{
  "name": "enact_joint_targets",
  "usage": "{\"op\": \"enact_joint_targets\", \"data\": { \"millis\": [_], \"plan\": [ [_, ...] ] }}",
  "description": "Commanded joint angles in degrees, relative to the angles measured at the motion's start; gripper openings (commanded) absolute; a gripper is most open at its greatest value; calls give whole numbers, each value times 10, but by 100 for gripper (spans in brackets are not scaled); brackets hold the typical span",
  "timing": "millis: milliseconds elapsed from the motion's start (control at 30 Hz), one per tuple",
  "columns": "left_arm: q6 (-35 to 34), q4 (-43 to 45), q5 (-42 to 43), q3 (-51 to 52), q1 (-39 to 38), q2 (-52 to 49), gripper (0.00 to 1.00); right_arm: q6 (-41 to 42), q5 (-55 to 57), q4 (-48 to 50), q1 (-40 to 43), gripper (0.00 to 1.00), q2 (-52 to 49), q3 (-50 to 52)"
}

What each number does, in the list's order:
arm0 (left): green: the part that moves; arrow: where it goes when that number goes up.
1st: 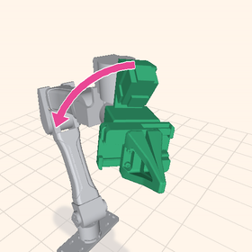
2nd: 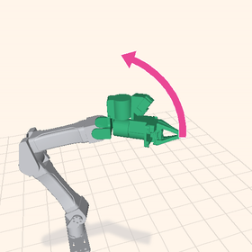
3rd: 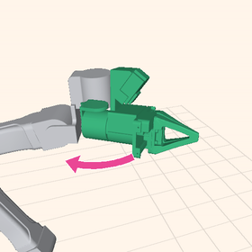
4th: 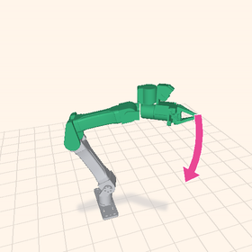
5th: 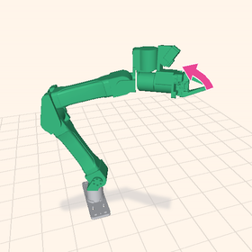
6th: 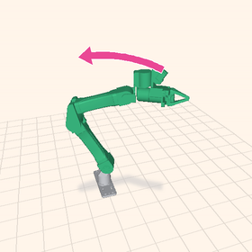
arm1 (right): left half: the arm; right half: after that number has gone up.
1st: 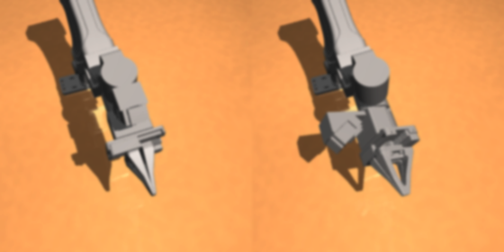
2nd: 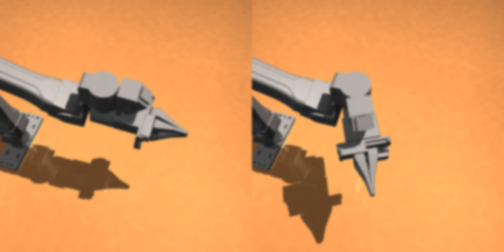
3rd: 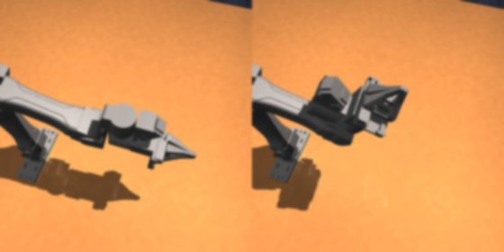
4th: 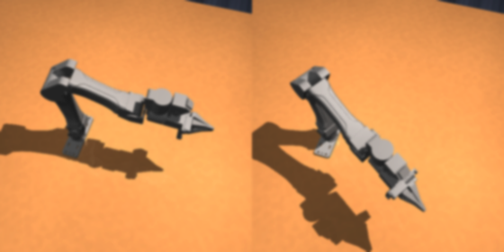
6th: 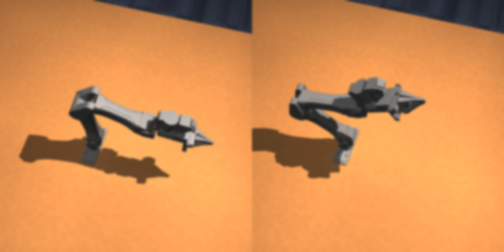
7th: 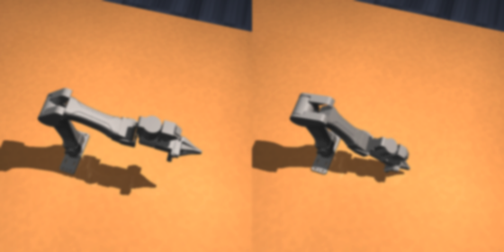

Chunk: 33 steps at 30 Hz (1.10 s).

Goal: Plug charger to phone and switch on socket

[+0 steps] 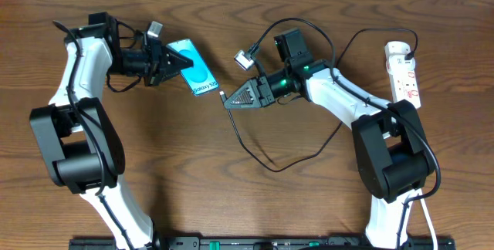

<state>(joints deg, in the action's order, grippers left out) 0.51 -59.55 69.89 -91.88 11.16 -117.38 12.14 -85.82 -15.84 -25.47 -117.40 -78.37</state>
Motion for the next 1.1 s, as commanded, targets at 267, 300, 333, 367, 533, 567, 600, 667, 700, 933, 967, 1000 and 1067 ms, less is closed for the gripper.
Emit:
{"op": "enact_joint_targets", "data": {
  "millis": [267, 300, 333, 367, 533, 567, 600, 667, 700, 933, 967, 1000, 1067],
  "plan": [
    [26, 0, 77, -9, 21, 3, 7, 1, -37, 16, -22, 1, 0, -5],
    [27, 0, 77, -9, 23, 3, 7, 1, -37, 20, -23, 1, 0, -5],
    [27, 0, 78, -9, 23, 3, 7, 1, -37, 24, -23, 1, 0, -5],
    [27, 0, 88, -9, 23, 3, 7, 2, -37, 30, -23, 1, 0, -5],
    [29, 5, 108, -9, 23, 3, 7, 27, -37, 61, -23, 1, 0, -5],
    [31, 5, 115, -9, 23, 3, 7, 30, -37, 65, -23, 1, 0, -5],
    [40, 5, 129, -9, 23, 3, 7, 34, -37, 71, -23, 1, 0, -5],
    [47, 8, 160, -9, 23, 3, 7, 38, -37, 78, -22, 1, 0, -5],
    [47, 14, 170, -9, 23, 3, 7, 40, -37, 79, -22, 1, 0, -5],
    [49, 19, 189, -9, 20, 3, 7, 47, -24, 81, -22, 1, 0, -5],
    [49, 20, 198, -9, 19, 3, 6, 52, -21, 83, -21, 1, 0, -5],
    [49, 20, 203, -9, 19, 3, 7, 55, -20, 87, -20, 1, 0, -5],
    [49, 20, 203, -9, 19, 3, 7, 68, -19, 98, -18, 1, 0, -5]
  ]
}}
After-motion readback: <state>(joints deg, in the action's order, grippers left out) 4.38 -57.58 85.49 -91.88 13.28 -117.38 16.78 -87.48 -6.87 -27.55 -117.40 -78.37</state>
